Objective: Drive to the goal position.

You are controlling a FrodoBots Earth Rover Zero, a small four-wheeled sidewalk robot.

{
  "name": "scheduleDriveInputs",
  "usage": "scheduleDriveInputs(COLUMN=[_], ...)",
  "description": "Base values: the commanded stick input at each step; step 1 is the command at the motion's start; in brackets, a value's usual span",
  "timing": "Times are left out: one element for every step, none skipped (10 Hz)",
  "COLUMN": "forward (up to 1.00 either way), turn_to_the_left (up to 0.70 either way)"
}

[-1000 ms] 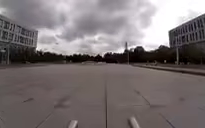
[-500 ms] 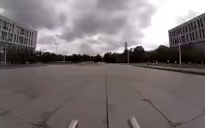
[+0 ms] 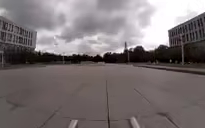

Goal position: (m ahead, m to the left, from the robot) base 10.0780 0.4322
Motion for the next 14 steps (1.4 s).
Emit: scheduleDriveInputs(forward=[1.00, 1.00, 1.00, 1.00, 1.00, 1.00, 1.00, 1.00, 1.00, 1.00, 1.00, 1.00, 1.00, 1.00], turn_to_the_left=[0.00, 0.00, 0.00, 0.13, 0.40, 0.40, 0.40, 0.40, 0.40, 0.40, 0.40, 0.32, 0.09, 0.01])
